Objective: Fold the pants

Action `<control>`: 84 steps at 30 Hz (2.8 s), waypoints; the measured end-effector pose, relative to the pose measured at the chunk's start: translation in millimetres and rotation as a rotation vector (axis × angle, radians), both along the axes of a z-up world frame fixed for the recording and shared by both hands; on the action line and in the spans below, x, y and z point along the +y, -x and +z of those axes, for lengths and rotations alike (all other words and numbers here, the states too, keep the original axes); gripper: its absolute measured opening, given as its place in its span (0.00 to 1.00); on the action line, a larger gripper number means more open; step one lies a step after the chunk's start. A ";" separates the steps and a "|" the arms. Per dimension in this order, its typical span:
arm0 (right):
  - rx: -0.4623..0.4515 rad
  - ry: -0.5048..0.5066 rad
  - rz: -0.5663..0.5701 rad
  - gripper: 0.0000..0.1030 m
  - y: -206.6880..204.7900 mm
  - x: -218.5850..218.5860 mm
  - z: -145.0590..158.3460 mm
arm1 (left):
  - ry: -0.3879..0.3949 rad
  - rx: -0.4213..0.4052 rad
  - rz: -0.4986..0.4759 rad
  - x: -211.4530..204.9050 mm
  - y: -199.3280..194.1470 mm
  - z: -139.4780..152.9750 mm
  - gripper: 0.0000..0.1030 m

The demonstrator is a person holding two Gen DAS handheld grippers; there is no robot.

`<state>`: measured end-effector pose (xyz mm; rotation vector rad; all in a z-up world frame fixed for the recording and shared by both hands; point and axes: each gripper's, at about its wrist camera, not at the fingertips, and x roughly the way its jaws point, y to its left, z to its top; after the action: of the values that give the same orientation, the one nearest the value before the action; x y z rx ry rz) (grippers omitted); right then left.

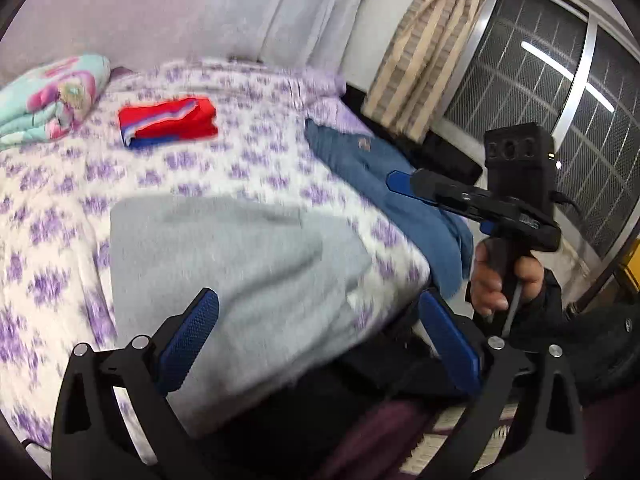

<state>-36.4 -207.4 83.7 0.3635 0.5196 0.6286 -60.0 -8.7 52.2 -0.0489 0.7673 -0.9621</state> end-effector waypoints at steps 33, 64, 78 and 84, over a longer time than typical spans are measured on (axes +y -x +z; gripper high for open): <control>0.570 -0.362 0.156 0.94 -82.9 6.2 -145.8 | 0.045 0.359 0.118 48.5 -108.2 -115.7 0.95; 0.510 -0.250 0.125 0.64 -58.8 3.0 -142.4 | -0.028 0.299 0.082 22.4 -105.4 -118.5 0.96; 0.244 -0.200 0.109 0.62 -33.3 -39.5 -58.9 | 0.078 0.258 0.005 -8.6 -96.8 -52.6 0.95; 0.223 -0.120 0.079 0.62 -119.8 -55.6 -4.9 | 0.057 0.240 0.054 -41.7 -168.9 -9.5 0.95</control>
<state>83.3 -263.0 78.9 0.5320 0.7141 0.7017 108.9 -50.4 42.7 -0.2370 0.9540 -0.9371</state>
